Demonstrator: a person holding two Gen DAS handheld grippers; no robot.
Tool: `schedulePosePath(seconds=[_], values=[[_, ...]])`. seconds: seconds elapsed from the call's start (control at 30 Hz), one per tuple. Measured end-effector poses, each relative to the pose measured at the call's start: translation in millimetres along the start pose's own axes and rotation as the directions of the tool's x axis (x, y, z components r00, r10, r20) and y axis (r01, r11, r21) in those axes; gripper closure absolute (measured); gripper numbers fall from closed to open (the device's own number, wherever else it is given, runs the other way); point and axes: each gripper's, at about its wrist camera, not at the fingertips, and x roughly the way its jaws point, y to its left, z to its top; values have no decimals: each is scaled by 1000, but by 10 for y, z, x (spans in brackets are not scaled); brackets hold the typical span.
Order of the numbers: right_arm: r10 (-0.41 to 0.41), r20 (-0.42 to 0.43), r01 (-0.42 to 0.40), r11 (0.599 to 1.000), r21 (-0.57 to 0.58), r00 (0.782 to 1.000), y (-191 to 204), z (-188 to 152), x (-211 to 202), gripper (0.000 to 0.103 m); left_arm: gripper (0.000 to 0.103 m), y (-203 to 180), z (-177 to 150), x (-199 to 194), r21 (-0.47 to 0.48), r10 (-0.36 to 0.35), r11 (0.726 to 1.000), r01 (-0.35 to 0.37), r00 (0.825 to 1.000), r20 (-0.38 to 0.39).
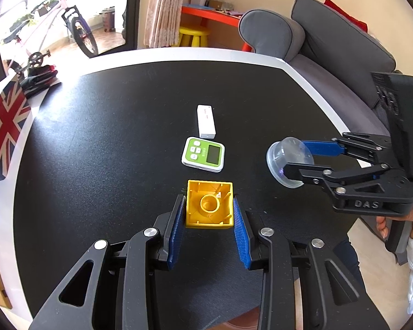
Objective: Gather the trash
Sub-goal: 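Carry the container and block over the wastebasket and open both grippers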
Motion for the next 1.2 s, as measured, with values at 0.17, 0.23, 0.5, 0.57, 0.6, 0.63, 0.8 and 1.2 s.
schedulePosePath(seconds=[0.17,0.23,0.5,0.57,0.6,0.63,0.8,1.2], values=[[-2,53,2,1000,-6,999,80,-174,-343,51,70,-135,-72,-169,16,-9,1000,8,1000,24],[-4,75,4,1000,-7,997,105,-253,-481,51,70,-200,-112,-254,24,-12,1000,11,999,37],[9,139,-8,1000,-9,990,242,-618,-942,51,70,-419,-316,-500,49,-35,998,32,997,73],[15,150,-14,1000,-6,989,273,-699,-1015,51,70,-468,-382,-540,52,-40,998,36,996,74],[15,156,-15,1000,-7,988,295,-757,-1067,51,70,-501,-420,-562,60,-39,998,35,996,75],[16,158,-15,1000,-8,987,315,-792,-1090,51,70,-528,-456,-582,66,-38,997,33,996,76],[23,154,-22,1000,-10,988,399,-1008,-1191,50,70,-611,-603,-651,65,-56,997,51,996,76],[62,64,-64,997,31,996,487,-1579,-1048,50,70,-757,-1056,-599,48,-101,994,100,995,21]])
